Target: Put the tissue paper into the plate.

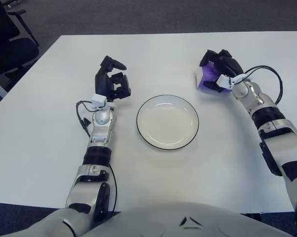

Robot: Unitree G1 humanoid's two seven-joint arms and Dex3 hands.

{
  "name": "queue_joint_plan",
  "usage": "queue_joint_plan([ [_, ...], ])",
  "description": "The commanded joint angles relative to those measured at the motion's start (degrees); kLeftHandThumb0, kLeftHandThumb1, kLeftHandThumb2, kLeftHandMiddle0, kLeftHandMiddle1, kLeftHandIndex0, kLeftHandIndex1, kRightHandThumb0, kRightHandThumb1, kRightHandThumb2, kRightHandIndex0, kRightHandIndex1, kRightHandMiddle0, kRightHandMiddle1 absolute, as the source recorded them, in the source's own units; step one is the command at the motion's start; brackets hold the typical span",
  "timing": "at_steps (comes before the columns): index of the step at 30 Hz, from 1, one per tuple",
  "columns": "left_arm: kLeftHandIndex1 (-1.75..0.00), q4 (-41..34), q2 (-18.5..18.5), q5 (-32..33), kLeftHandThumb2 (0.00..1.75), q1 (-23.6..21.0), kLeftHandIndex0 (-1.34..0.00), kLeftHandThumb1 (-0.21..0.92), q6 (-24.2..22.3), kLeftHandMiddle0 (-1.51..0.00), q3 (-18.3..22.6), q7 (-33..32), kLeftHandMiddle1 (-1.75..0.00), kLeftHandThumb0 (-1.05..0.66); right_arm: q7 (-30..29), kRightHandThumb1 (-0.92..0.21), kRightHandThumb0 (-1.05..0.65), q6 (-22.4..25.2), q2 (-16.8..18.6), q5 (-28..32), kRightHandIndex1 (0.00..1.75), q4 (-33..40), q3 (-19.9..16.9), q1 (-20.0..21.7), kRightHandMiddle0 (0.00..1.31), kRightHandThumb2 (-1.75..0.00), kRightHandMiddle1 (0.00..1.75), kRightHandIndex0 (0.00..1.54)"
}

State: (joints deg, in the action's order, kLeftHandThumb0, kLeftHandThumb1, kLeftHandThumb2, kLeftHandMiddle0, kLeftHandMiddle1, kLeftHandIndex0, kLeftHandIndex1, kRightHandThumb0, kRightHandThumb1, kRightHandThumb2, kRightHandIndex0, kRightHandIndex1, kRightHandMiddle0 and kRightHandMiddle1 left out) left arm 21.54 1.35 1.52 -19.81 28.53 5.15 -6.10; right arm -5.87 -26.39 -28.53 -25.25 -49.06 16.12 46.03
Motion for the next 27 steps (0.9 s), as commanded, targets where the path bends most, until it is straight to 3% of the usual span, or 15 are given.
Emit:
queue_joint_plan([
  [1, -1.75, 8.1, -3.6, -0.4, 1.22, 11.0, -0.55, 0.4, 0.7, -1.31, -0.5, -0.9, -1.75, -0.45, 5.7, -0.05, 0.0, 6.0, 1.1, 7.4, 1.64, 10.7, -5.2, -3.3, 0.58, -1.59, 1.75, 0.85],
  [7, -1.75, 8.6, -3.6, -0.5, 1.22, 10.7, -0.55, 0.39, 0.7, -1.31, -0.5, -1.0, -1.75, -0.46, 10.2, -0.04, 0.0, 12.9, 2.0, 11.6, 1.66, 20.6, -8.3, -6.6, 0.59, -1.61, 1.75, 0.84],
  [10, -1.75, 8.9, -3.6, -0.6, 1.23, 10.5, -0.55, 0.39, 0.7, -1.31, -0.5, -1.0, -1.75, -0.46, 12.1, -0.04, 0.0, 19.0, 3.3, 14.1, 1.67, 29.5, -10.0, -8.9, 0.59, -1.61, 1.75, 0.84],
  [15, -1.75, 9.2, -3.5, -0.5, 1.23, 10.4, -0.56, 0.39, 0.7, -1.31, -0.5, -0.7, -1.75, -0.46, 14.2, -0.04, 0.0, 23.7, 4.5, 16.4, 1.66, 35.6, -11.6, -10.2, 0.59, -1.61, 1.75, 0.84],
  [27, -1.75, 11.0, -3.4, 0.3, 1.23, 9.4, -0.55, 0.39, 1.0, -1.31, -0.1, -0.1, -1.75, -0.46, 14.1, -0.04, 0.0, 20.1, 3.8, 12.1, 1.66, 44.5, -10.9, -11.3, 0.59, -1.61, 1.75, 0.85],
])
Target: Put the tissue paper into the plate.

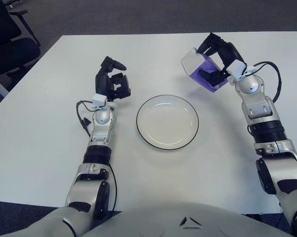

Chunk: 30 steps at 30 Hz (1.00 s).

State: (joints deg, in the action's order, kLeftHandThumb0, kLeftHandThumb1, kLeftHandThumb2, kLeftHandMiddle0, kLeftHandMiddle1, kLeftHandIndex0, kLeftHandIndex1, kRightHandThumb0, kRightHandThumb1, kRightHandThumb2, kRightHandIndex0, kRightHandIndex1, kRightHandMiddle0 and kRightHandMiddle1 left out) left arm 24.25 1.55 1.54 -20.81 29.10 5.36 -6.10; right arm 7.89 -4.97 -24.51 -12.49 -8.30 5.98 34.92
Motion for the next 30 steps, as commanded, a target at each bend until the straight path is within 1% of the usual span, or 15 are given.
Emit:
queue_joint_plan([
  [1, -1.75, 8.4, -3.5, 0.2, 1.23, 10.3, -0.55, 0.39, 0.4, -1.31, -0.3, -0.1, -1.75, -0.46, 0.5, -0.03, 0.0, -1.3, -0.1, -0.6, 1.67, 4.1, -0.8, -0.3, 0.6, -1.62, 1.75, 0.85],
  [10, -1.75, 9.4, -3.4, 0.1, 1.23, 9.6, -0.56, 0.39, 0.3, -1.31, 0.1, -0.4, -1.75, -0.46, 2.7, 0.0, 0.0, -4.1, 0.2, -0.5, 1.68, 8.1, 0.7, -0.4, 0.62, -1.66, 1.75, 0.87],
  [14, -1.75, 9.9, -3.3, 0.1, 1.23, 9.3, -0.56, 0.39, 0.5, -1.32, 0.2, -0.5, -1.75, -0.46, 1.4, -0.02, 0.0, -8.1, 0.4, -3.4, 1.71, 8.7, 2.1, -0.3, 0.61, -1.65, 1.75, 0.84],
  [17, -1.75, 10.5, -3.0, -0.2, 1.24, 9.0, -0.56, 0.38, 0.7, -1.31, 0.3, -0.7, -1.75, -0.46, 1.0, -0.01, 0.0, -10.1, 1.0, -4.8, 1.74, 9.2, 2.8, 0.1, 0.62, -1.67, 1.75, 0.83],
  [23, -1.75, 11.2, -2.8, -0.4, 1.23, 8.5, -0.56, 0.39, 1.0, -1.31, 0.3, -1.0, -1.75, -0.46, 1.4, -0.01, 0.0, -13.6, 2.0, -5.0, 1.75, 8.7, 3.6, 1.1, 0.62, -1.67, 1.75, 0.83],
  [27, -1.75, 11.9, -2.8, -0.1, 1.23, 8.1, -0.56, 0.39, 1.2, -1.31, 0.5, -0.9, -1.75, -0.46, 1.7, 0.03, 0.0, -16.4, 2.9, -5.2, 1.75, 7.8, 4.5, 2.0, 0.65, -1.71, 1.75, 0.85],
  [30, -1.75, 12.4, -2.8, 0.0, 1.23, 7.8, -0.56, 0.39, 1.4, -1.3, 0.6, -0.8, -1.75, -0.46, 2.4, 0.05, 0.0, -17.8, 3.3, -5.0, 1.75, 8.2, 5.2, 1.9, 0.67, -1.74, 1.75, 0.87],
])
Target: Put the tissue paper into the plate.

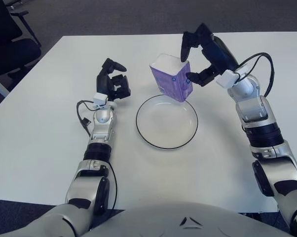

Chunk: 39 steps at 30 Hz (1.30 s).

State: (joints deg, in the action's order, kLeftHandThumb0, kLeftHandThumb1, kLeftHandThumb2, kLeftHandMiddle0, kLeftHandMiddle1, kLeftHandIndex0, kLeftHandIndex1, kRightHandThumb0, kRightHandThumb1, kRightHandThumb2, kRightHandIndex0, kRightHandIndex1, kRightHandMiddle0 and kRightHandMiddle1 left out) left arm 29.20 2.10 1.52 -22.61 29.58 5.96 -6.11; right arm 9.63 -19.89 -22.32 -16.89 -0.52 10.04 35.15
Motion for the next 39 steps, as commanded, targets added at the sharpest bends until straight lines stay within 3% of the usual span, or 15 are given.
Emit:
queue_joint_plan([
  [1, -1.75, 7.6, -3.3, 0.0, 1.23, 9.5, -0.56, 0.39, 1.0, -1.3, 0.0, -0.8, -1.75, -0.46, 0.8, 0.05, 0.0, -3.1, 1.2, -0.6, 1.75, 0.6, 1.3, 1.6, 0.67, -1.74, 1.75, 0.87],
  [14, -1.75, 9.5, -3.4, 0.1, 1.23, 8.6, -0.56, 0.39, 2.9, -1.31, 0.4, -0.8, -1.75, -0.46, 3.9, 0.04, 0.0, -2.6, 1.4, -0.2, 1.74, 5.9, 1.9, -1.1, 0.66, -1.72, 1.75, 0.86],
  [20, -1.75, 9.8, -3.4, 0.0, 1.24, 8.5, -0.56, 0.38, 3.2, -1.32, 0.5, -0.9, -1.75, -0.46, 6.3, 0.05, 0.0, -3.8, -0.1, 0.7, 1.75, 7.8, 1.9, -2.9, 0.67, -1.74, 1.75, 0.87],
  [32, -1.75, 9.7, -3.3, 0.3, 1.24, 8.6, -0.56, 0.38, 3.0, -1.32, 0.8, -0.5, -1.75, -0.46, 8.5, 0.06, 0.0, -8.3, -2.3, -0.9, 1.75, 7.2, 2.2, -4.2, 0.69, -1.75, 1.73, 0.88],
  [39, -1.75, 9.6, -3.2, 0.4, 1.24, 8.6, -0.56, 0.38, 3.0, -1.32, 0.8, -0.3, -1.75, -0.46, 10.0, 0.06, 0.0, -7.8, -2.9, 0.2, 1.75, 7.6, 2.1, -4.9, 0.69, -1.75, 1.73, 0.87],
])
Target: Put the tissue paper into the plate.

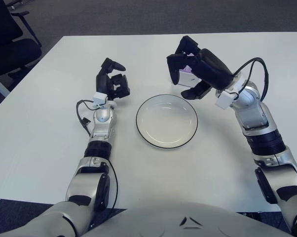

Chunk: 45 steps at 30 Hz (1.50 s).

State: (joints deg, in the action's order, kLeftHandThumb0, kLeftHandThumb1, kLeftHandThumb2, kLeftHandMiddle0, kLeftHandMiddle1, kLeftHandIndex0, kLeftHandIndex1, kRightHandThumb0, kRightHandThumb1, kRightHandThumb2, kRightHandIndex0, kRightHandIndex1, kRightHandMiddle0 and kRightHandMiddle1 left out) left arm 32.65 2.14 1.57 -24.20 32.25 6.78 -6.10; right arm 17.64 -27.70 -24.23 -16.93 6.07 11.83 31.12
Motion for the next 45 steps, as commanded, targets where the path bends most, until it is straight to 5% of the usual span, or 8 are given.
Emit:
queue_joint_plan([
  [1, -1.75, 6.1, -3.3, 0.4, 1.24, 10.2, -0.56, 0.38, 0.3, -1.32, 0.0, -0.2, -1.75, -0.46, 2.6, 0.06, 0.0, 0.7, -1.2, 0.4, 1.75, 1.5, 0.3, -1.0, 0.68, -1.74, 1.74, 0.87],
  [13, -1.75, 6.0, -3.2, 0.4, 1.24, 10.3, -0.57, 0.38, 0.1, -1.32, -0.2, 0.0, -1.75, -0.46, 4.5, 0.02, 0.0, 3.6, -1.7, -1.0, 1.67, 0.9, -0.6, 0.5, 0.64, -1.68, 1.75, 0.89],
  [24, -1.75, 5.9, -3.4, 0.5, 1.24, 10.5, -0.56, 0.38, 0.3, -1.32, -0.4, 0.1, -1.75, -0.46, -0.8, -0.02, 0.0, -3.5, -3.7, -7.1, 1.63, -20.4, -0.3, 10.0, 0.62, -1.62, 1.75, 0.86],
  [33, -1.75, 5.6, -3.5, 0.7, 1.24, 10.7, -0.56, 0.39, 0.0, -1.32, -0.3, 0.3, -1.75, -0.46, -5.1, -0.09, 0.0, -3.1, -7.8, -15.8, 1.74, -24.1, 0.1, 12.8, 0.63, -1.53, 1.61, 0.77],
  [43, -1.75, 5.4, -3.5, 0.7, 1.23, 10.9, -0.56, 0.39, -0.3, -1.32, -0.3, 0.3, -1.75, -0.46, -10.2, -0.33, 0.0, -1.3, -9.7, -22.9, 1.68, -27.2, 1.0, 15.1, 0.33, -1.29, 1.74, 0.66],
  [45, -1.75, 5.4, -3.4, 0.7, 1.24, 10.9, -0.56, 0.38, -0.4, -1.32, -0.3, 0.3, -1.75, -0.46, -13.2, -0.45, 0.0, -1.3, -9.7, -24.8, 1.62, -28.9, 1.3, 15.6, 0.29, -1.11, 1.7, 0.61],
])
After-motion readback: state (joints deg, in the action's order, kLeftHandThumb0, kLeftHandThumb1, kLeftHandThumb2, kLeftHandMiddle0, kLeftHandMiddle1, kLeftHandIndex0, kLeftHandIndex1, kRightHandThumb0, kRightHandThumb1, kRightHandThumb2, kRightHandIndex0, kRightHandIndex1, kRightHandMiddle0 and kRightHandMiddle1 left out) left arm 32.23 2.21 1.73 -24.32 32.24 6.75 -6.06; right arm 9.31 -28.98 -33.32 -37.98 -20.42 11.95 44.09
